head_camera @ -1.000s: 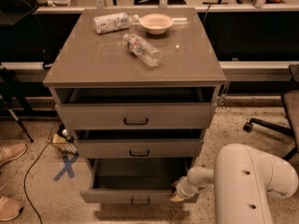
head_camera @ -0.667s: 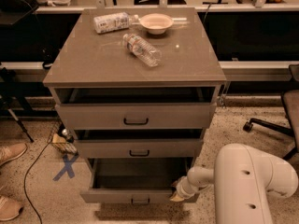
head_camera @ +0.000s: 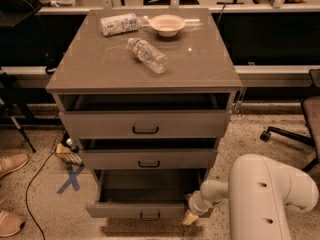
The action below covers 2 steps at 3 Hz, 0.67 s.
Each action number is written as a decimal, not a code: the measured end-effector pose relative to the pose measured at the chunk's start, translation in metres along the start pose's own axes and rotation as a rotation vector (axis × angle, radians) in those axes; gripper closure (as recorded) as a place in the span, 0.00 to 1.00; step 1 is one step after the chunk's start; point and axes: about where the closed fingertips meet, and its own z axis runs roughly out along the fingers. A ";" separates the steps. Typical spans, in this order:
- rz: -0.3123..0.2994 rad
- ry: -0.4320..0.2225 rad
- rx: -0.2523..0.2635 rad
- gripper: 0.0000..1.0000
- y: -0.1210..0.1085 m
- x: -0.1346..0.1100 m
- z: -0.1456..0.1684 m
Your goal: Open bottom drawer
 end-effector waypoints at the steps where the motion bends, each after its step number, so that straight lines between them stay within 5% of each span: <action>1: -0.001 0.002 -0.007 0.00 0.004 0.000 0.001; 2: -0.002 -0.002 -0.045 0.00 0.018 0.000 0.001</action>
Offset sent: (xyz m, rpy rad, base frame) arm -0.0333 0.0027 -0.0005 0.0127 0.0761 0.0408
